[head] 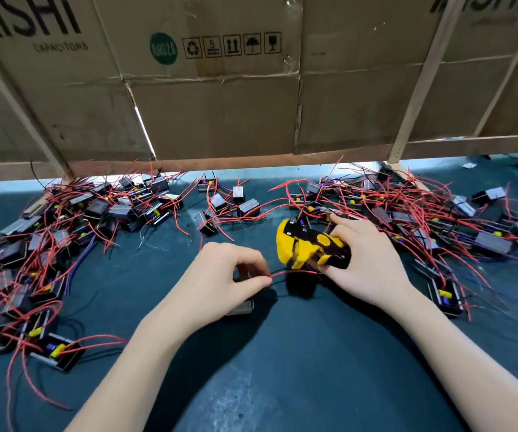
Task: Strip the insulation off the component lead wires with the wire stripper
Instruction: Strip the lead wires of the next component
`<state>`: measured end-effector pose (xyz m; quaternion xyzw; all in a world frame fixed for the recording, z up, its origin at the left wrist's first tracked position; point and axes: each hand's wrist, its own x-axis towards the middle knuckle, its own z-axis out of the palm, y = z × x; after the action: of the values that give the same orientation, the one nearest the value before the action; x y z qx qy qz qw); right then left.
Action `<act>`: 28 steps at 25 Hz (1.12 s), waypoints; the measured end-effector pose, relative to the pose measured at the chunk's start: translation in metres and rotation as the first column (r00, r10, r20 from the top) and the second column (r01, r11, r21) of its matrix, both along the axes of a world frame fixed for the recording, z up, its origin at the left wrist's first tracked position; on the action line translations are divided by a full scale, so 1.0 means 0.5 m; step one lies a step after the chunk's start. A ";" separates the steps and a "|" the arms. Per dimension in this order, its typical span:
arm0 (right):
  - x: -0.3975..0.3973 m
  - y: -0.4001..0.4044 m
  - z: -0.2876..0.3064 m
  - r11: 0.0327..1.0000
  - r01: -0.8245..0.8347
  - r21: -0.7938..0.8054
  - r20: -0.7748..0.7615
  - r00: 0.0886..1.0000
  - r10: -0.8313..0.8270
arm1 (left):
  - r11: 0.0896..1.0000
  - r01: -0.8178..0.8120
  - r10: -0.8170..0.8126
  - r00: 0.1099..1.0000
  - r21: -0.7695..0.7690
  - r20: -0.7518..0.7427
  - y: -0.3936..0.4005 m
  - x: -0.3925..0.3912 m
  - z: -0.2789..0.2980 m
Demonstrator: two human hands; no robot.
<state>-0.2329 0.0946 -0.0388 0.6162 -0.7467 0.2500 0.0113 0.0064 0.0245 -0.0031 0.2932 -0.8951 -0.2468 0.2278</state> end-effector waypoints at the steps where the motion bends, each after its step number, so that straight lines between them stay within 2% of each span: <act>1: 0.004 0.004 0.001 0.995 -0.008 -0.100 0.115 0.993 0.019 | 1.000 -0.010 0.010 1.000 0.004 -0.022 0.000 0.000 0.001; 2: 0.008 0.007 0.005 0.981 0.010 -0.193 0.267 0.963 0.043 | 1.000 -0.023 0.023 0.999 0.016 -0.042 0.000 -0.001 0.001; 4: 0.010 0.013 0.016 0.952 0.070 -0.299 0.537 0.837 0.107 | 0.998 -0.038 0.041 0.997 0.050 -0.063 0.000 -0.003 0.001; 7: 0.002 0.023 0.032 0.939 0.134 -0.316 0.759 0.630 0.165 | 0.995 -0.034 0.041 0.997 0.094 -0.068 0.003 -0.007 0.000; 9: 0.000 0.026 0.033 0.948 0.164 -0.275 0.839 0.523 0.153 | 0.990 -0.034 0.045 0.996 0.137 -0.077 0.007 -0.013 -0.001; 14: 0.013 0.025 0.013 0.930 0.285 -0.231 0.904 0.416 0.097 | 0.973 -0.039 0.066 0.991 0.227 -0.113 0.015 -0.023 -0.008; 15: 0.014 0.025 0.010 0.934 0.284 -0.218 0.906 0.415 0.085 | 0.969 -0.030 0.062 0.990 0.244 -0.123 0.015 -0.024 -0.009; 17: 0.015 0.027 0.004 0.939 0.270 -0.215 0.877 0.475 0.065 | 0.957 -0.003 0.048 0.988 0.291 -0.147 0.014 -0.025 -0.010; 19: 0.015 0.029 0.005 0.933 0.253 -0.257 0.794 0.605 0.055 | 0.942 0.011 0.051 0.983 0.335 -0.175 0.012 -0.025 -0.012; 21: 0.008 0.033 0.011 0.923 0.250 -0.291 0.603 0.798 -0.026 | 0.929 0.021 0.055 0.979 0.369 -0.194 0.010 -0.023 -0.013; 23: -0.008 0.038 0.017 0.912 0.239 -0.334 0.325 0.937 -0.126 | 0.917 0.038 0.046 0.979 0.397 -0.200 0.007 -0.023 -0.014; 24: -0.015 0.041 0.020 0.913 0.231 -0.337 0.178 0.968 -0.179 | 0.911 0.044 0.045 0.978 0.410 -0.205 0.006 -0.024 -0.015; 26: -0.025 0.039 0.017 0.917 0.241 -0.319 -0.046 0.962 -0.269 | 0.902 0.064 0.037 0.974 0.426 -0.224 0.003 -0.026 -0.015; 28: -0.024 0.036 0.014 0.911 0.279 -0.304 -0.130 0.935 -0.329 | 0.911 0.098 -0.006 0.974 0.400 -0.226 0.004 -0.025 -0.012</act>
<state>-0.2448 0.1128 -0.0317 0.5039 -0.7867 0.2924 0.2042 -0.0059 0.0263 -0.0092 0.2811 -0.8006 -0.4652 0.2523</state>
